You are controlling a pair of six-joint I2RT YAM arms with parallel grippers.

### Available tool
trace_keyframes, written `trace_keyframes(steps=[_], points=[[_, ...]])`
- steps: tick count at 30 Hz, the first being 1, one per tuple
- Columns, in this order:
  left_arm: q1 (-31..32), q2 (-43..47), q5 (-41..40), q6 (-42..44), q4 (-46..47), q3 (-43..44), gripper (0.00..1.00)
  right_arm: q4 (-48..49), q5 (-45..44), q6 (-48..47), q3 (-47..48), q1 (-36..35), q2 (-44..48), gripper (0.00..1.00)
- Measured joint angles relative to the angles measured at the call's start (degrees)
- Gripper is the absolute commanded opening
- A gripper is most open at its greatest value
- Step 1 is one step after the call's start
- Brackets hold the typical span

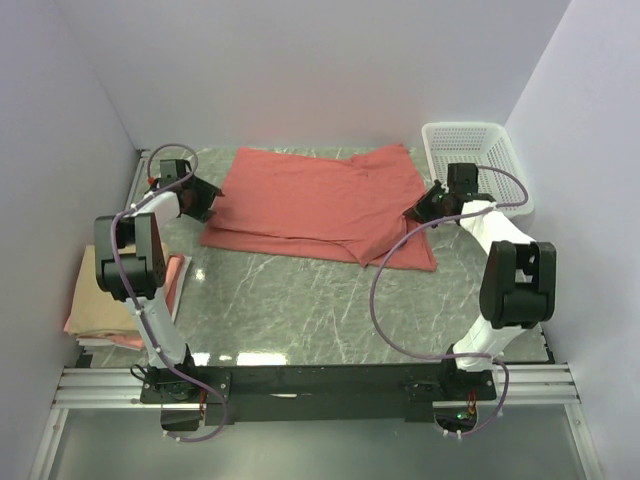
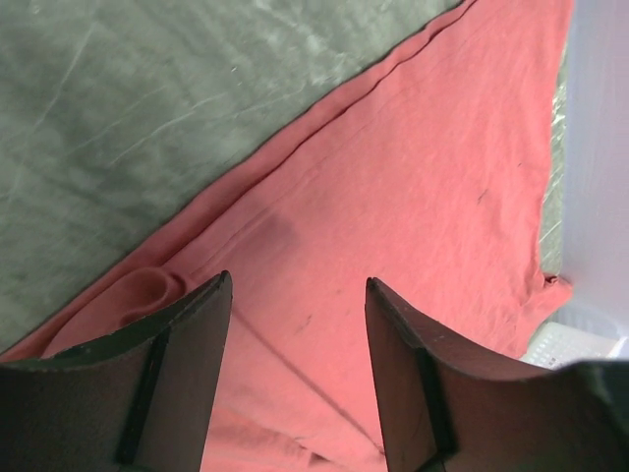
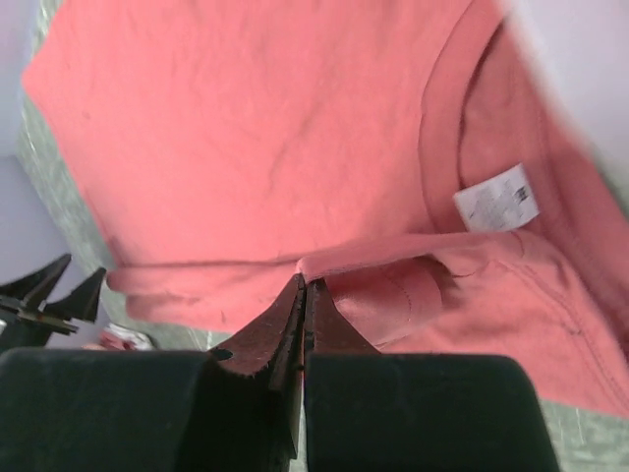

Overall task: Fold and stack the t-shirts
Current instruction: Fold the tshirt

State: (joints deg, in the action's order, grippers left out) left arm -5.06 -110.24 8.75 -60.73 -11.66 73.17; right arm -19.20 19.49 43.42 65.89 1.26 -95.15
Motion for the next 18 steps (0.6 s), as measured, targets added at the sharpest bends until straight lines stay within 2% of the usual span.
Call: trace_keyframes(steps=[7,18], points=[[0.0,-2.4,0.4,0.1,-0.4,5.0,0.67,3.7,2.7,3.5,1.4,2.4,-4.6,0.0],[0.1,-1.6,-0.8,0.3,-0.7,4.8,0.63,15.9,4.3,12.9,-1.7,3.8,-6.4,0.0]])
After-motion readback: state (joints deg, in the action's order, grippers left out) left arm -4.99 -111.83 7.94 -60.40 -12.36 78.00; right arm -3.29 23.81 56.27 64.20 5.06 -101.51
